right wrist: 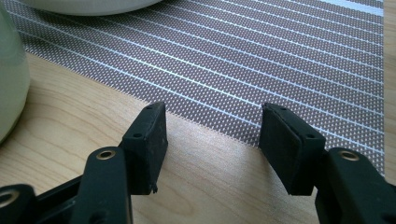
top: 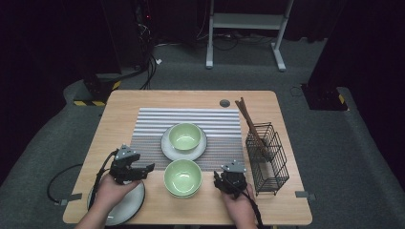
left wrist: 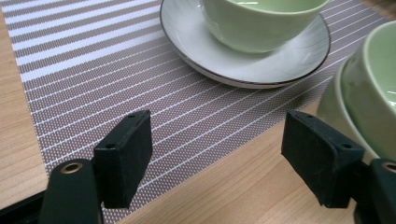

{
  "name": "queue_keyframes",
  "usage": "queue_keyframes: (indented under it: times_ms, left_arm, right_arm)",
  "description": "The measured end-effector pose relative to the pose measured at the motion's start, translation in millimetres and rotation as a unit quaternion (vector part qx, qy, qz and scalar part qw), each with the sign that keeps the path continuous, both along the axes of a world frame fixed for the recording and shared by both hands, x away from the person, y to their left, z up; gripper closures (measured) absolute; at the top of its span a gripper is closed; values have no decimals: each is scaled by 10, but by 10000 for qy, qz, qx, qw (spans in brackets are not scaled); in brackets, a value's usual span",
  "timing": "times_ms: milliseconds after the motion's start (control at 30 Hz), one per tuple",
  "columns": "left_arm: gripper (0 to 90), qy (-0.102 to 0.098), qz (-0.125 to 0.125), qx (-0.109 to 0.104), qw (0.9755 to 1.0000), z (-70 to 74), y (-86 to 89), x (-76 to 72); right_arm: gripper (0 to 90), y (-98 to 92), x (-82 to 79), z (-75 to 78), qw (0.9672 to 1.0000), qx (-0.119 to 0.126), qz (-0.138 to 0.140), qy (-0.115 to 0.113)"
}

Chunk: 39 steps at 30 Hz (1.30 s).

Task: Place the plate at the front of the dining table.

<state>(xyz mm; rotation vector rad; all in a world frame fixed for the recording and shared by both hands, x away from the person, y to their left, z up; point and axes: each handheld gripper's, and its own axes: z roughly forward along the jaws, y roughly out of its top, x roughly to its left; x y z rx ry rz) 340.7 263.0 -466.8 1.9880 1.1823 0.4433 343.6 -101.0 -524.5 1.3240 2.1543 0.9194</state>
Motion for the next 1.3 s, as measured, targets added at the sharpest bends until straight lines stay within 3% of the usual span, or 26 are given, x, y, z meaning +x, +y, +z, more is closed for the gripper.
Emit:
queue_keyframes:
  times_ms: [300, 367, 533, 900, 1033, 1100, 1300]
  left_arm:
    - [245, 8, -265, -94, 9996, 15, 26, -86]
    - [283, -136, -115, 6, 9998, 28, 58, -119]
    - [260, -247, -176, 19, 9995, 116, 128, -140]
    - [188, -167, -277, 90, 9994, 10, 189, -180]
    - [243, -296, -190, 187, 9992, 3, 209, -203]
    - [249, -268, -236, 110, 9993, -8, 212, -206]
    - [286, -241, -231, 232, 9992, -60, 207, -211]
  right_arm:
    - [401, 4, -3, -1, 10000, -9, -39, -7]
    - [394, 7, -5, -1, 10000, -26, -59, -17]
    - [392, 7, -5, -1, 10000, -13, -73, -5]
    - [303, 17, 2, -4, 10000, -22, 51, 45]
    - [305, 20, -9, -2, 10000, -36, 59, 51]
    - [329, 11, -39, 0, 10000, -53, 21, -27]
    - [375, 10, -143, 53, 9994, 28, 48, -352]
